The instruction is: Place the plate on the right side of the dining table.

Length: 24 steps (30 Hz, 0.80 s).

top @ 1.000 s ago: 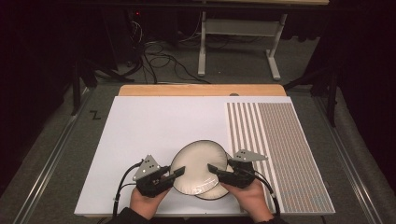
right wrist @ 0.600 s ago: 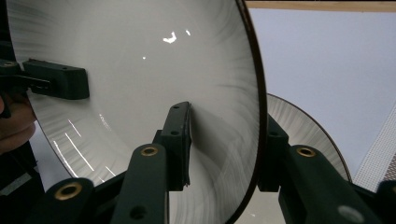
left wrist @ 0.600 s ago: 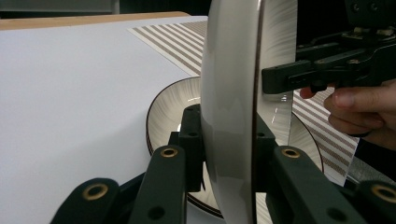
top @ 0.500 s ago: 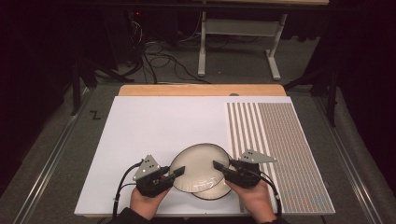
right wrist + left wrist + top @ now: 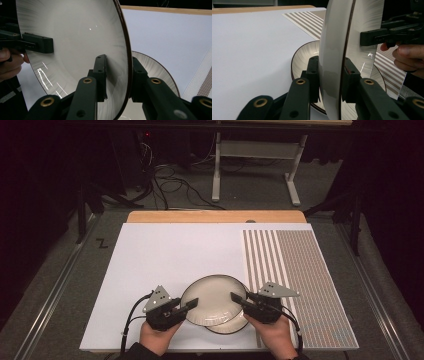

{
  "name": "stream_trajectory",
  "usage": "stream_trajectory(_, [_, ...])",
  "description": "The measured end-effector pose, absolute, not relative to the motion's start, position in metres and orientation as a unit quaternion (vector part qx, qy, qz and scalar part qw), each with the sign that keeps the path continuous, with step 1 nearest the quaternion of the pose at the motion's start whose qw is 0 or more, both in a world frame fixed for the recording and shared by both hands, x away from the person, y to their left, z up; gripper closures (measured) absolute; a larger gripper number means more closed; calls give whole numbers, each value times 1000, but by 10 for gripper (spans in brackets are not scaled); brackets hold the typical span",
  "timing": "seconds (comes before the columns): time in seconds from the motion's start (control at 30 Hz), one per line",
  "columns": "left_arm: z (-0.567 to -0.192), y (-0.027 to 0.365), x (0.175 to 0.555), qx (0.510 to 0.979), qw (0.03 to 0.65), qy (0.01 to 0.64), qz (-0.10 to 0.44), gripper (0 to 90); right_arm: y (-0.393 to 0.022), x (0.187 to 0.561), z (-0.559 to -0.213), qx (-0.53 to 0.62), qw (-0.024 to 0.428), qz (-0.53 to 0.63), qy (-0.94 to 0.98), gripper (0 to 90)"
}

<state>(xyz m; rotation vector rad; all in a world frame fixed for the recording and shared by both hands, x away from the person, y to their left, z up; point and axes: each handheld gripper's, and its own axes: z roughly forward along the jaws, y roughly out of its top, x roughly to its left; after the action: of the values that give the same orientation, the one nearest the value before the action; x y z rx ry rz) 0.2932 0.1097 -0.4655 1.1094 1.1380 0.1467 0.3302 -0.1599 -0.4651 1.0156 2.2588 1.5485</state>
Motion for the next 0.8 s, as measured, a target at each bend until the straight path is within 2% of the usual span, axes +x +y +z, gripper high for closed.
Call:
stream_trajectory(0.43, [-462,102,297,492,698,517,60,701,-170,325,-456,343,126,529,766,774])
stream_trajectory(0.8, [-452,79,311,490,697,520,63,677,-188,326,-446,352,150,533,755,783])
